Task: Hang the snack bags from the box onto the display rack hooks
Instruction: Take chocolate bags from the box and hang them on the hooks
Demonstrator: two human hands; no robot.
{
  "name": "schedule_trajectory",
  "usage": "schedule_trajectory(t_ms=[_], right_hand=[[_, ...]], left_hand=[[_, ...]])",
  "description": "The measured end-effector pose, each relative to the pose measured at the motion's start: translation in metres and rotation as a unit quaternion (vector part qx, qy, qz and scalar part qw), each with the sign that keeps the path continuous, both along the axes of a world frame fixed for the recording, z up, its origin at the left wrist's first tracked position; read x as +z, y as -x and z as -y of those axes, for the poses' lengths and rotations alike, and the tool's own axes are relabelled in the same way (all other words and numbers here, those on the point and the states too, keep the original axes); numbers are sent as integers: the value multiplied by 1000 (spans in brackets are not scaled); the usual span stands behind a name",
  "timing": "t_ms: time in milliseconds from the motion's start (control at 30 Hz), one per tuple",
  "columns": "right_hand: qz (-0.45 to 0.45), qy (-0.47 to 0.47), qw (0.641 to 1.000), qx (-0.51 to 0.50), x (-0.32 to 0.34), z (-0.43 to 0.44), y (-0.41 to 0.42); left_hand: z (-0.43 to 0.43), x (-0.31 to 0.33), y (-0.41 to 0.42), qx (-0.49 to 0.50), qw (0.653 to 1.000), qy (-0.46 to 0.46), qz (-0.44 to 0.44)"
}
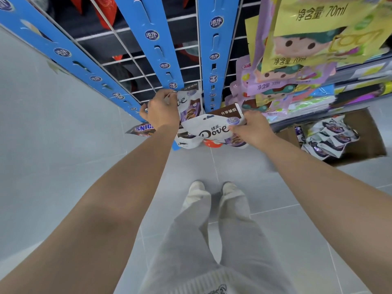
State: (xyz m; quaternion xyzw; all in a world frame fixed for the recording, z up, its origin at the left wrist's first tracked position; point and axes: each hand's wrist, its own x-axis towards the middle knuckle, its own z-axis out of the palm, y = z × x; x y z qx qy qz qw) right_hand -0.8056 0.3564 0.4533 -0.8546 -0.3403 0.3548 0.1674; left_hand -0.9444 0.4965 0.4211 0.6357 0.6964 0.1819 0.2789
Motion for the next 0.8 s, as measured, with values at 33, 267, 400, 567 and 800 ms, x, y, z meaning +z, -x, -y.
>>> schedule_trajectory(t_ms=[33,267,400,567,800], right_hand=[[-1,4,1000,1,-1,0,0],[-13,1,1000,4,-7,-2,4],[-23,10,1000,-4,-8,-3,4],[-23,5,1000,-10,-1,-3,5],[-31,-9,999,-18,12,-5,8]], left_hand=[[-2,3,-1,22,999,33,14],[-26,21,-13,195,914,293,204],[-28,18,-13,194,910,315,186],[-26,5,-11,180,932,256,181],[-30,8,11,105,940,285,153]])
